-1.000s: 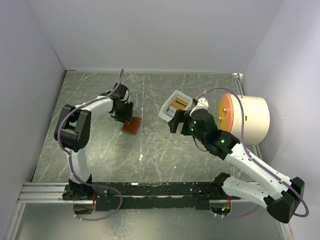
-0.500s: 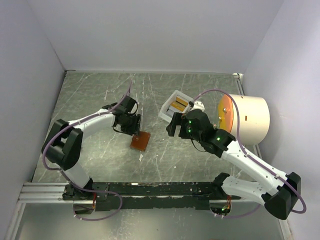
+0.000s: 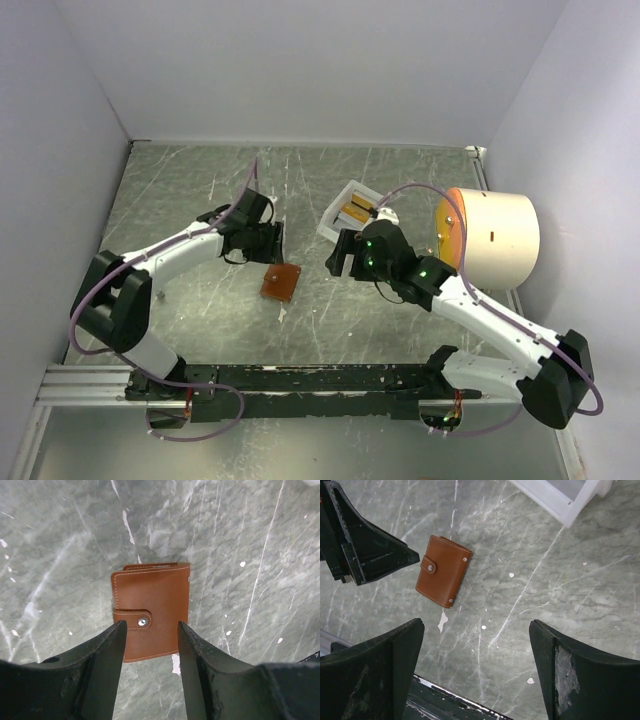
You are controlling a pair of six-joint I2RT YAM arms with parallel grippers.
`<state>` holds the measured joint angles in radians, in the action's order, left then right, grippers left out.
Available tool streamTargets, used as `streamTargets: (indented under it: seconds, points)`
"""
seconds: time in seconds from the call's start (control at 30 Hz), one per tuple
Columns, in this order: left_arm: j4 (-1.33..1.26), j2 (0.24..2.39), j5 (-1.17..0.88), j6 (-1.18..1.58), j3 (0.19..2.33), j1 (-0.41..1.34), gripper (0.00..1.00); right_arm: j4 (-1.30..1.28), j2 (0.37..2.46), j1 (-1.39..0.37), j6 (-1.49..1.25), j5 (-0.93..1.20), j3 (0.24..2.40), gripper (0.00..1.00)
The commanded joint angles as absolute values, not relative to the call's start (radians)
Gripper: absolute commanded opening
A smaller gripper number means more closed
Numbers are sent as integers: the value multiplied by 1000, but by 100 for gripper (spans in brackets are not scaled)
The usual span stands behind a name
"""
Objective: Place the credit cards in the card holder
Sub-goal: Move the card holder to the center of the board.
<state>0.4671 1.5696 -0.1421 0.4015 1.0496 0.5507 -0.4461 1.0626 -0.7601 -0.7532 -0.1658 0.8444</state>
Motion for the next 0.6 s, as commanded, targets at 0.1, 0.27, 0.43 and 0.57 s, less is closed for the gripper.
streamTargets:
  seconds: [0.1,0.27,0.43,0.57]
  points:
    - [421,1642,-97,410,1042,624,55,-351,1132,-756,-793,-89,803,83]
    - [408,1726,-44,416,1053,668,54,-319,1147,-759,-796,-72,784,78]
    - [434,1788,52,422,1066,701,52,-312,1131,-758,-792,-72,768,77]
    - [423,1788,70,429,1055,713,49,-308,1123,-758,-784,-76,759,77]
